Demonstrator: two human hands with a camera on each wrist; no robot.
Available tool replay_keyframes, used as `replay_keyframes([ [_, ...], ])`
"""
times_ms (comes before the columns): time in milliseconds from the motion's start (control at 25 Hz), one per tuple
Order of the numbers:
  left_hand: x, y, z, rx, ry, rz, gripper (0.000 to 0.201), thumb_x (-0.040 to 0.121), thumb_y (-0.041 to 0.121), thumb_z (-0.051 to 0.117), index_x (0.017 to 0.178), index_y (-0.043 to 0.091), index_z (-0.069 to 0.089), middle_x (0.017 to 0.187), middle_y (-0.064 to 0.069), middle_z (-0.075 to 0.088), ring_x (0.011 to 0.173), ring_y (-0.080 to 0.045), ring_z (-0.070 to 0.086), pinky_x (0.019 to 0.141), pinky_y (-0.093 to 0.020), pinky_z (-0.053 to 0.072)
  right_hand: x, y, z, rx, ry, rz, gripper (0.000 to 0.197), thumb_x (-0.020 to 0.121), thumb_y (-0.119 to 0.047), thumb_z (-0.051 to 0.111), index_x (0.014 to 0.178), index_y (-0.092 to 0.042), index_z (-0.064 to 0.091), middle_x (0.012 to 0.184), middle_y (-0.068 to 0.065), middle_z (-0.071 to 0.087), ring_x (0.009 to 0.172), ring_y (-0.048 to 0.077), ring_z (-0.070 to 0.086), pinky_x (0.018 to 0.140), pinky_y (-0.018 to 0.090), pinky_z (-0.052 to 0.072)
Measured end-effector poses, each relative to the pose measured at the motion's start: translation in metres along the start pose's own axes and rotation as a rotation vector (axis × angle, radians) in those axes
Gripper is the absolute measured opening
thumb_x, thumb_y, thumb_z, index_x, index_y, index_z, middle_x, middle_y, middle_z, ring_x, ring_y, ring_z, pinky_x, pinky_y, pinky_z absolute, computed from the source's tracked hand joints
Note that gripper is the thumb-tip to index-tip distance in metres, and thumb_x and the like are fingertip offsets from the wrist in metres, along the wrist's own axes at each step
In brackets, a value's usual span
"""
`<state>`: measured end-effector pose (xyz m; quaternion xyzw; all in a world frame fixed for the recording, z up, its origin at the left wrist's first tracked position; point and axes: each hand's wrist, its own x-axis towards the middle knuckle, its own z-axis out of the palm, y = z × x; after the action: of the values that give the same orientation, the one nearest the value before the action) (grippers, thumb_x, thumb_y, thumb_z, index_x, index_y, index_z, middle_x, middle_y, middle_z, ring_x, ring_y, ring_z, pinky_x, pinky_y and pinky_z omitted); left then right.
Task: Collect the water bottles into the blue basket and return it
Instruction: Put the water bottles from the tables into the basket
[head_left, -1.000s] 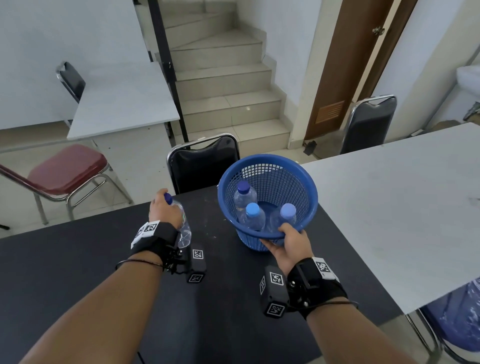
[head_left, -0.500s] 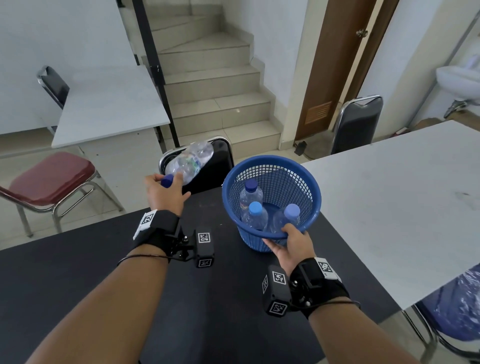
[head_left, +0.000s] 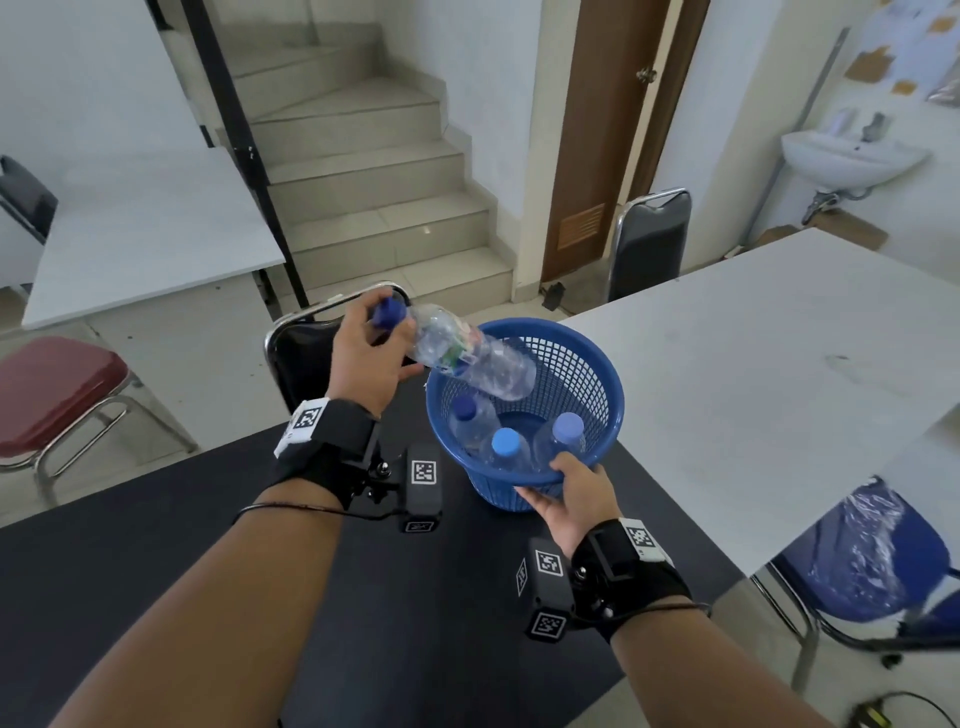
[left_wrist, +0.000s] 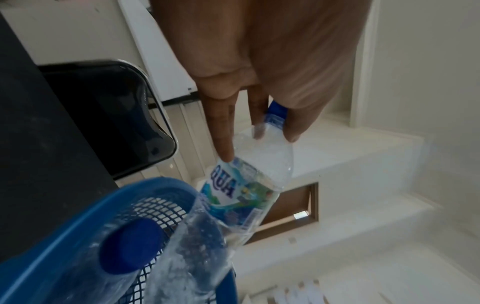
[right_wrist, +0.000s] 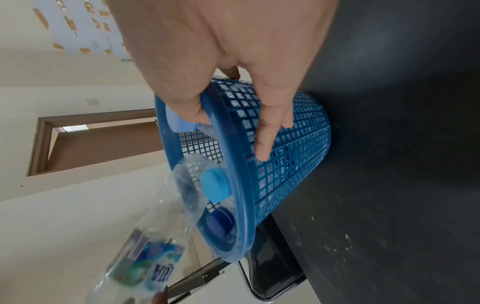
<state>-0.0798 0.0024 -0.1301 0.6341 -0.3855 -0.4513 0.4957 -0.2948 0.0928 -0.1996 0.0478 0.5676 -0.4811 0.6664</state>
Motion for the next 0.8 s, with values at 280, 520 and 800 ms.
replay_keyframes([
  [280, 0.056, -0.133, 0.085, 0.456, -0.37, -0.041, 0.036, 0.078, 0.02, 0.072, 0.109, 0.029, 0.056, 0.11, -0.004, 0.065, 0.098, -0.026, 0.064, 0.09, -0.042, 0.053, 0.115, 0.034, -0.029, 0.0, 0.097, 0.125, 0.044, 0.088, 0.003, 0.046, 0.127, -0.016, 0.05, 0.119, 0.015, 0.063, 0.101, 0.037, 0.065, 0.078, 0.053, 0.057],
  [520, 0.139, -0.273, 0.148, 0.692, -0.585, -0.043, 0.056, 0.081, 0.017, 0.072, 0.133, 0.017, 0.052, 0.129, -0.007, 0.063, 0.12, -0.023, 0.058, 0.097, -0.023, 0.04, 0.268, 0.056, -0.036, 0.018, 0.143, 0.167, 0.045, 0.087, 0.003, 0.045, 0.128, -0.014, 0.051, 0.115, 0.014, 0.066, 0.098, 0.037, 0.067, 0.074, 0.05, 0.059],
  [800, 0.223, -0.43, 0.167, 0.74, -0.372, -0.08, 0.092, 0.079, 0.04, 0.073, 0.151, 0.013, 0.023, 0.151, -0.014, 0.041, 0.138, -0.033, 0.037, 0.113, -0.048, 0.03, 0.428, 0.1, -0.061, 0.05, 0.242, 0.126, 0.042, 0.087, 0.005, 0.045, 0.124, -0.013, 0.05, 0.109, 0.015, 0.066, 0.091, 0.036, 0.067, 0.072, 0.051, 0.059],
])
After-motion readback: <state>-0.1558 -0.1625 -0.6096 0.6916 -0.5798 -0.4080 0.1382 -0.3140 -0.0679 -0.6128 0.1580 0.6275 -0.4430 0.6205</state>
